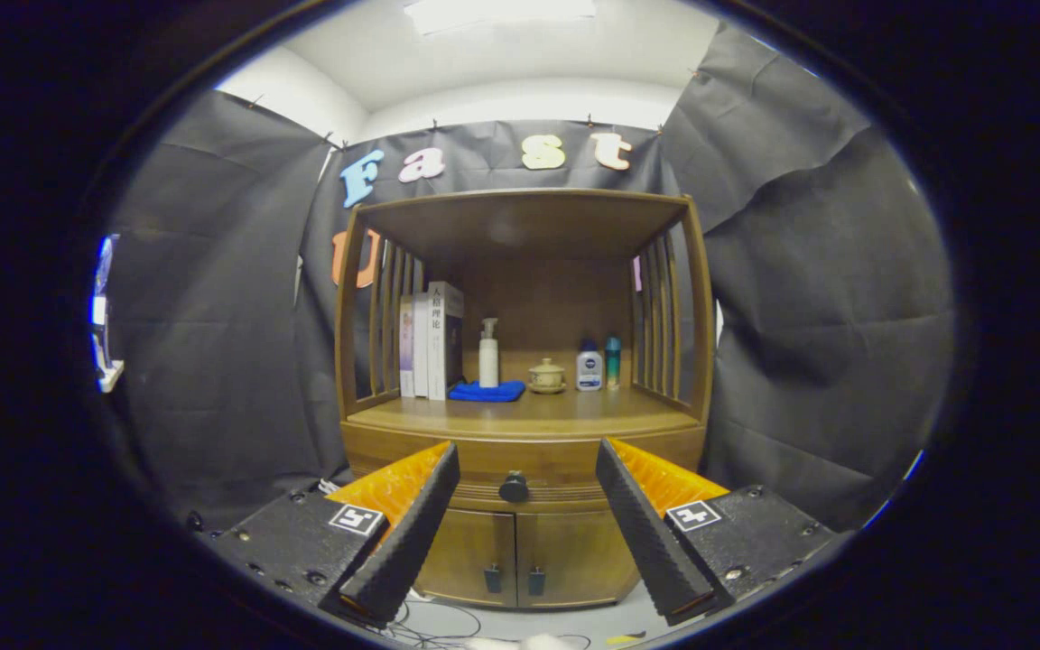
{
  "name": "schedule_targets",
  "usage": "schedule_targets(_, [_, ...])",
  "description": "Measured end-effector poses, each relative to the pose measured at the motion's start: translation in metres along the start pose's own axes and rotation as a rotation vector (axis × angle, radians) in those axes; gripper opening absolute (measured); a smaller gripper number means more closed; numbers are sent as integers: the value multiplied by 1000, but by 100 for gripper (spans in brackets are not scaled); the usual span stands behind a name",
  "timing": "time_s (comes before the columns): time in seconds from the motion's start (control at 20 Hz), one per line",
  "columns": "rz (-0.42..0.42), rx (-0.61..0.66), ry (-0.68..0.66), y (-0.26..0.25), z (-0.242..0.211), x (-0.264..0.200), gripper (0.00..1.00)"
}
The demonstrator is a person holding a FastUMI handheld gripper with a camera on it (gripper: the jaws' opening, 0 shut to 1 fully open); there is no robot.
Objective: Pull open the drawer, take out the items inside it, and place them on the countertop above the cabinet.
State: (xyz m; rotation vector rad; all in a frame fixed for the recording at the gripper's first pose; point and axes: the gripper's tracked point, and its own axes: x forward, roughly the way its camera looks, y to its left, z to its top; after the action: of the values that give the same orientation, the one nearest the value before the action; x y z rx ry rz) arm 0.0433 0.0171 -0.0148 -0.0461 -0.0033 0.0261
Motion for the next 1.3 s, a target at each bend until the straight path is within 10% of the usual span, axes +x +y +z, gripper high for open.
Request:
schedule_targets(0.8, [-57,-28,140,14,-121,156,99])
schedule_targets(1.3, [-80,-26,206,4,-146,194,54])
